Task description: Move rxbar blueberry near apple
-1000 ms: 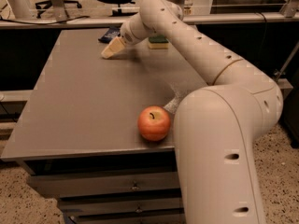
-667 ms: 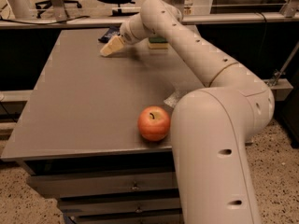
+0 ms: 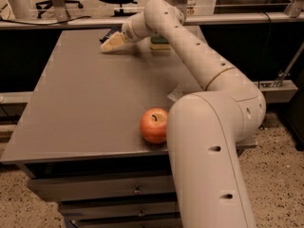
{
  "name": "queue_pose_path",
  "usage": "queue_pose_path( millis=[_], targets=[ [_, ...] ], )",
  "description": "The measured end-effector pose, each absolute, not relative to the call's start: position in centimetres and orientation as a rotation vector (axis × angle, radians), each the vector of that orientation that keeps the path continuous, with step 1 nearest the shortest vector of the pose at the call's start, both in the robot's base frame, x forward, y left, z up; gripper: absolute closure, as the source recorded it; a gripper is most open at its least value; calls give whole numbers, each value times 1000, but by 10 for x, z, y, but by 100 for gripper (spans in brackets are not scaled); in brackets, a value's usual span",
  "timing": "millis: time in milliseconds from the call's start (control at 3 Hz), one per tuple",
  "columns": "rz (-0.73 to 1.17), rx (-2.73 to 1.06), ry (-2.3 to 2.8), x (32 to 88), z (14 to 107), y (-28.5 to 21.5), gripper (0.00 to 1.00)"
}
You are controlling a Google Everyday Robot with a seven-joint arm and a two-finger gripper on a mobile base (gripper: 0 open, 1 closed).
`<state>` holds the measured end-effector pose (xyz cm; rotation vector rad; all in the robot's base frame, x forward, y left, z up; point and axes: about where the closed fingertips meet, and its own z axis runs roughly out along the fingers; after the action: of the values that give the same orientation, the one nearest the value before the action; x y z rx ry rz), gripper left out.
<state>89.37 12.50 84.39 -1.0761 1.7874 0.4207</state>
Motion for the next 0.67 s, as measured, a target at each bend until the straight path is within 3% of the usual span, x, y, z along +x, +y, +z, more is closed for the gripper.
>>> queue_pose_path(
  millis=[333,667],
  targets=[
    [450,-1024,1819,900,837,123,0],
    [482,-992,1848,902,829,125,16]
  ],
)
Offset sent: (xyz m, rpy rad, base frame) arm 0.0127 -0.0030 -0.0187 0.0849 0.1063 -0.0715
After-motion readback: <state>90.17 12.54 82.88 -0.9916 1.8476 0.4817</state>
